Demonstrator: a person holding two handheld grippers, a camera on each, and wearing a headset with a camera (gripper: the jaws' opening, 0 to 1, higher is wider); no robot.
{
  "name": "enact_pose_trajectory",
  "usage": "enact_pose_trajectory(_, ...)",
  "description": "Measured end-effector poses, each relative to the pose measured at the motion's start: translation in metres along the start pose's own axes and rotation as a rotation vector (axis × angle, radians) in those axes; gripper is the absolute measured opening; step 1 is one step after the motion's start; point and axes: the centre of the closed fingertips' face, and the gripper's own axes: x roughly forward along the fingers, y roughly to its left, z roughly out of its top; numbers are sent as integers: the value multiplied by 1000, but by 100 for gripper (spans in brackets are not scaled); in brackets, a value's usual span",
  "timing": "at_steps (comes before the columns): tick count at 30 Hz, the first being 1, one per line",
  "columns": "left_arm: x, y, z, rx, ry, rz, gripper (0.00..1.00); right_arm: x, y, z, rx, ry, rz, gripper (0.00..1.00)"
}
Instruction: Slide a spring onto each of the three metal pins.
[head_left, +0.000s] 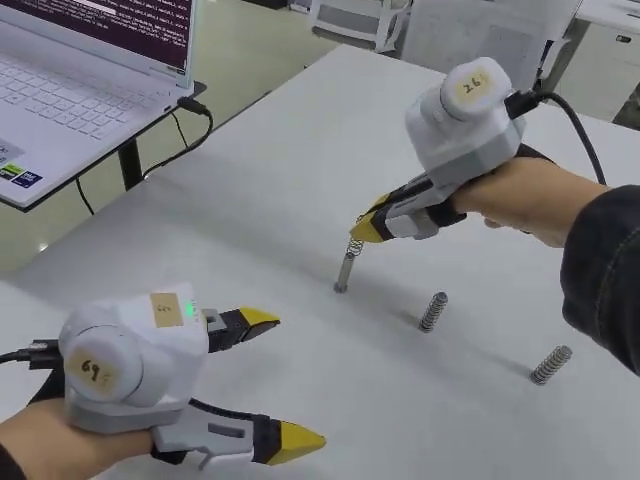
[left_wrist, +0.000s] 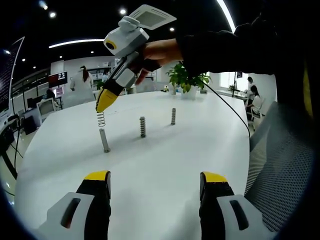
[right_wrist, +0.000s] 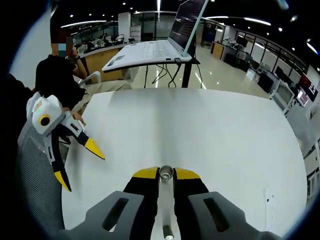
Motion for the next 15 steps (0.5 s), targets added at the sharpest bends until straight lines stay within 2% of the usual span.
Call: enact_pose_trajectory(15,0,3,-4,-10,8,3,68,9,-3,-3,4,6,8,8)
